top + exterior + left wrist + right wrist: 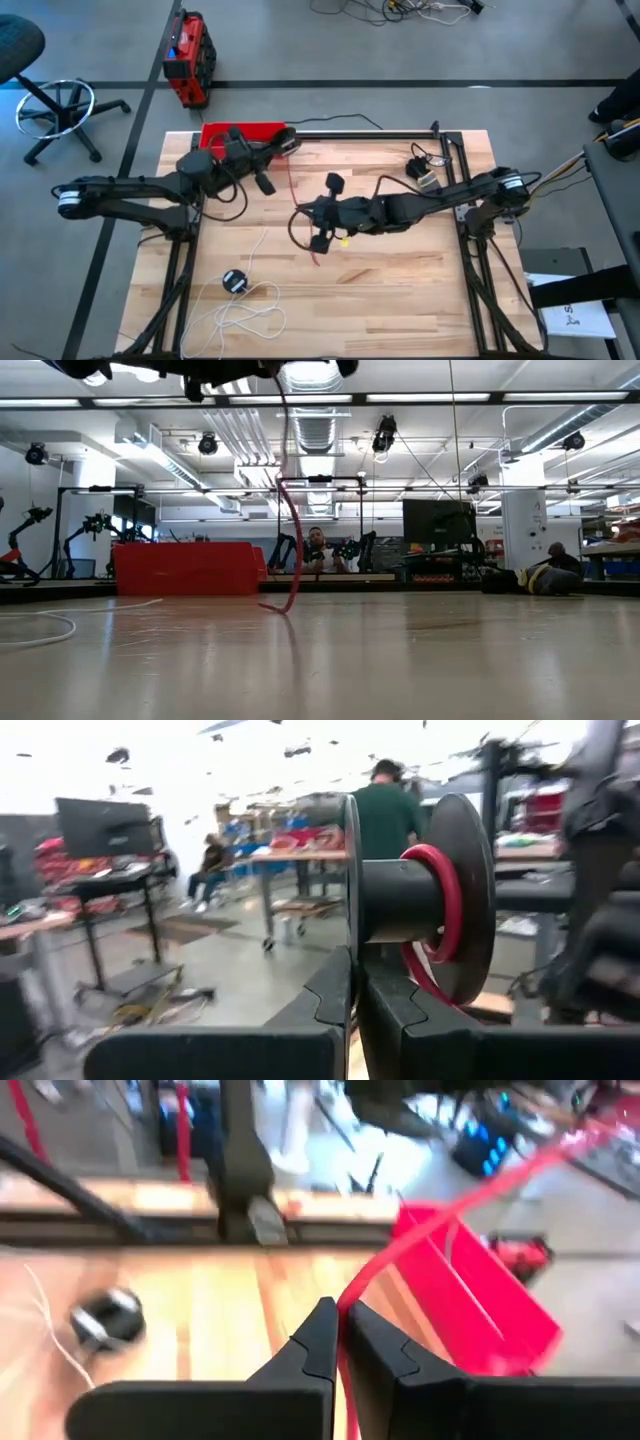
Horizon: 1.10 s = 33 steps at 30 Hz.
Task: Coil cords
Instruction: Uncoil the red wire from the black spool
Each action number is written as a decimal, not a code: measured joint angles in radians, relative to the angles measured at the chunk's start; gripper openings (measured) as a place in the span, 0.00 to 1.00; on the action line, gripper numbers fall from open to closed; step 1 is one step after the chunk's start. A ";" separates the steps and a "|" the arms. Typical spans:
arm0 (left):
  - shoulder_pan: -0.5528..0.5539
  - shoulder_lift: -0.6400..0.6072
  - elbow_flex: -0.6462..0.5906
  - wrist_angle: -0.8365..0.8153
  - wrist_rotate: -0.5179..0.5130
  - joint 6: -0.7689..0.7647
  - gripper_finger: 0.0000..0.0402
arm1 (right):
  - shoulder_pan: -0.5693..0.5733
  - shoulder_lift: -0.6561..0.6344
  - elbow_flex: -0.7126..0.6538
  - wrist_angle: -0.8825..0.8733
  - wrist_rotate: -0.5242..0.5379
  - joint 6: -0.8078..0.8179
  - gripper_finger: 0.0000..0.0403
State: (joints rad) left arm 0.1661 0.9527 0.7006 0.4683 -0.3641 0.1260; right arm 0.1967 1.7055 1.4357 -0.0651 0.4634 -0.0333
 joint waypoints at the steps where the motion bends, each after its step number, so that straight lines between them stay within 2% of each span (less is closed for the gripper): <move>1: 0.000 -0.013 0.001 -0.005 0.024 0.009 0.00 | 0.001 -0.007 0.000 -0.050 0.020 0.023 0.02; 5: 0.001 -0.075 -0.002 -0.007 0.150 0.097 0.00 | 0.006 -0.062 0.000 -0.268 0.121 0.093 0.02; 8: 0.002 -0.125 -0.005 -0.102 0.334 0.263 0.00 | 0.017 -0.115 0.000 -0.400 0.179 0.151 0.02; 11: 0.002 -0.155 -0.006 -0.249 0.512 0.424 0.00 | 0.042 -0.170 0.000 -0.439 0.178 0.142 0.02; 14: -0.004 -0.167 -0.008 -0.364 0.599 0.532 0.00 | 0.094 -0.211 0.000 -0.377 0.164 0.075 0.05; 20: -0.014 -0.152 -0.008 -0.368 0.606 0.541 0.00 | 0.178 -0.216 0.000 -0.208 0.162 -0.016 0.23; 26: -0.042 -0.112 -0.008 -0.356 0.446 0.521 0.00 | 0.197 -0.170 0.000 -0.137 0.167 -0.053 0.43; 31: -0.107 -0.060 -0.008 -0.294 0.390 0.593 0.00 | 0.169 -0.122 0.000 -0.140 0.297 -0.041 0.51; 33: -0.131 -0.046 -0.008 -0.261 0.361 0.615 0.00 | 0.149 -0.104 0.000 -0.139 0.319 -0.015 0.52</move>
State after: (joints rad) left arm 0.0355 0.9063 0.6922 0.2073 -0.0032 0.7407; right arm 0.3453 1.6013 1.4353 -0.2036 0.7826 -0.0478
